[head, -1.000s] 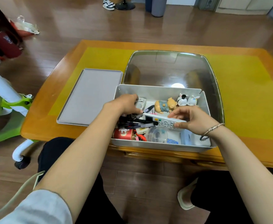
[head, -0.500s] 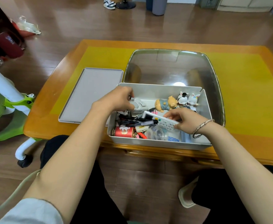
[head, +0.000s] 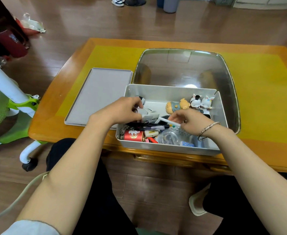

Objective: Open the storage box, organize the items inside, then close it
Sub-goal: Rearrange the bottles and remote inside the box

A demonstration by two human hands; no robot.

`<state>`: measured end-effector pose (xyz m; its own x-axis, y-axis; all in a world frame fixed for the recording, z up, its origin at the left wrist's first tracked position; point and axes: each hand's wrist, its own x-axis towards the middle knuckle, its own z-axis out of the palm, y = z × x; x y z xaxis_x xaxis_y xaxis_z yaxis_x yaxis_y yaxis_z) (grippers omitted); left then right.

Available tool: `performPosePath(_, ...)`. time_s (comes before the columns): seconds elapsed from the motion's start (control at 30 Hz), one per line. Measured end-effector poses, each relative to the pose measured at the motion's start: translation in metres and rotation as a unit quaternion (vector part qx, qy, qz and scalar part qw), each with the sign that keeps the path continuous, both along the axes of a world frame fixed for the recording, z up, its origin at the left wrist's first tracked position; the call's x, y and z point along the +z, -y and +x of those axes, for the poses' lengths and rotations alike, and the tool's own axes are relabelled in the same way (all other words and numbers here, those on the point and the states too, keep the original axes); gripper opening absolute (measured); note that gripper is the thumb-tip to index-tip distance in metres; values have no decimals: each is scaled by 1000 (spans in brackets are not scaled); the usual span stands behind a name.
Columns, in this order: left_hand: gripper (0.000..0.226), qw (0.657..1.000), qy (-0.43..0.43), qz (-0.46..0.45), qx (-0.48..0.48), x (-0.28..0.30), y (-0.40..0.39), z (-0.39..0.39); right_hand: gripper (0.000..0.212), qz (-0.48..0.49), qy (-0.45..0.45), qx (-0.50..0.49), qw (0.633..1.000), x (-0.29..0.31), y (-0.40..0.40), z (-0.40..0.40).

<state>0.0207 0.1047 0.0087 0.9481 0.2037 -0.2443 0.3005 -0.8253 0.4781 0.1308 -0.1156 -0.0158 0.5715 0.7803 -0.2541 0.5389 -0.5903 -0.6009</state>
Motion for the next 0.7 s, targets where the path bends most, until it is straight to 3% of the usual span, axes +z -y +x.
performPosePath(0.13, 14, 996, 63, -8, 56, 12, -10, -4, 38, 35, 14, -17, 999, 0, -8, -4)
performPosePath(0.43, 21, 989, 116, 15, 88, 12, -13, -13, 24, 96, 30, 18, 995, 1, -43, -18)
performPosePath(0.5, 22, 986, 131, 21, 98, 10, -14, -14, 22, 113, 37, 64, 991, 2, -53, -27)
performPosePath(0.6, 22, 984, 143, 26, 105, 9, -16, -16, 32, 34, 79, 183, 979, 1, -70, -40)
performPosePath(0.7, 21, 985, 137, 20, 106, 9, -17, -18, 41, -67, 188, 246, 949, -3, -85, -46)
